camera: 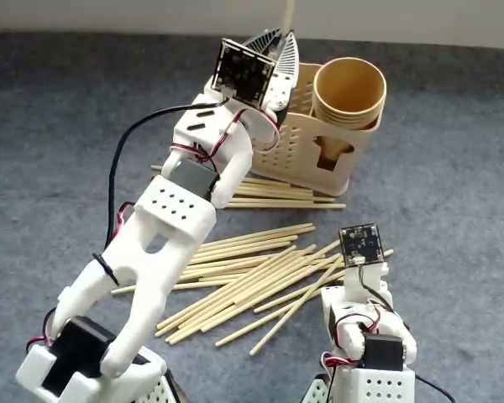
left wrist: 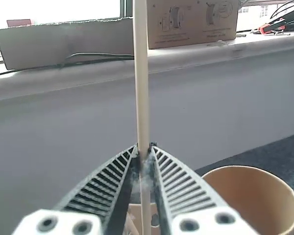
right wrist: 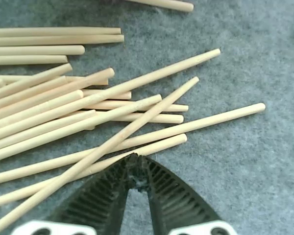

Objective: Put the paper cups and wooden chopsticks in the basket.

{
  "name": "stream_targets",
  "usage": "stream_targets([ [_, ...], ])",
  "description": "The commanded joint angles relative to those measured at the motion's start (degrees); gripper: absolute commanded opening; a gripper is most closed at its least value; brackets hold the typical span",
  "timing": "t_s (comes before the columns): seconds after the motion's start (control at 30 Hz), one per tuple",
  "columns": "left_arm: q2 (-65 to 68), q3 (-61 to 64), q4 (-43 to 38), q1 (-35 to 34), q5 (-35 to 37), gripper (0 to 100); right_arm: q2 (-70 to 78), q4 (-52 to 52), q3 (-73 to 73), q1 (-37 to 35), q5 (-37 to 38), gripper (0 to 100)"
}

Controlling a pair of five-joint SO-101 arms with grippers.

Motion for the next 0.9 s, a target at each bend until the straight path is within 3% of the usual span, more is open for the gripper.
stream_targets([
  [0.0,-2.59,-3.03,7.74,0.13,0.53,5,-0.66,-0.04,8.84,0.66,0.53,0.6],
  [0.33,-8.22,-2.68,22.07,-3.21,4.75,11,-0.66,-0.04,8.84,0.66,0.53,0.6],
  [0.77,-18.86,-2.68,58.37,-1.71,4.48,11,-0.66,-0.04,8.84,0.66,0.53,0.6],
  [0.87,-17.98,-2.59,64.79,-1.54,-0.26,11,-0.66,-0.04,8.84,0.66,0.53,0.6],
])
